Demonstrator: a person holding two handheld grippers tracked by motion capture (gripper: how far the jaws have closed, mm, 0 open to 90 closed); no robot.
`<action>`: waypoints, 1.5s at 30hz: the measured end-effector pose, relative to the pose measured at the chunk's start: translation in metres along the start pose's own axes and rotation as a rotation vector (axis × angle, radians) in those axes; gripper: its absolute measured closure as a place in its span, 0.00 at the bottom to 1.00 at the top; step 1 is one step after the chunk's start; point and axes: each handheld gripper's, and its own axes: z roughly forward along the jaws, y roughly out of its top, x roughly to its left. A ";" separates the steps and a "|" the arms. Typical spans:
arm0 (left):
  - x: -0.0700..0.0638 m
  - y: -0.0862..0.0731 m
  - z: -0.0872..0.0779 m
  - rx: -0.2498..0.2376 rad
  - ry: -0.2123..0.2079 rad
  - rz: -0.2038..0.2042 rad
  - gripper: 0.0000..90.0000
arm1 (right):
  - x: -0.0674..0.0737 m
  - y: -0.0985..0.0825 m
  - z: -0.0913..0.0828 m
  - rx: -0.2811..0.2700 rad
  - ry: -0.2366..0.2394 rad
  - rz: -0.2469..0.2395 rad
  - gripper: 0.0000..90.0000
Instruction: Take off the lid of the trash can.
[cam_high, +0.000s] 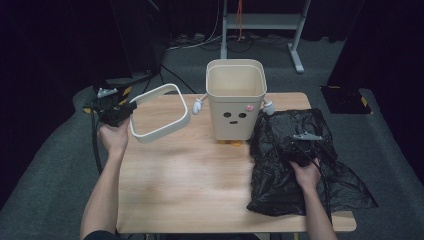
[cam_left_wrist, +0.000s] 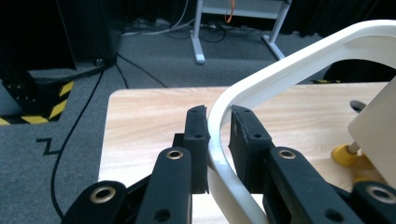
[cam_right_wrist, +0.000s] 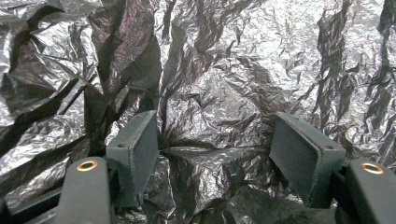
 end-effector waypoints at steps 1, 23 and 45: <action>0.000 -0.003 0.001 0.003 -0.003 -0.004 0.85 | 0.000 0.000 0.000 0.000 0.000 0.000 0.36; 0.000 -0.049 0.027 0.077 0.029 -0.007 0.85 | 0.000 0.000 0.000 -0.001 0.005 -0.006 0.36; -0.025 -0.110 0.090 0.154 0.049 0.043 0.85 | 0.000 0.000 0.000 -0.001 0.002 -0.004 0.35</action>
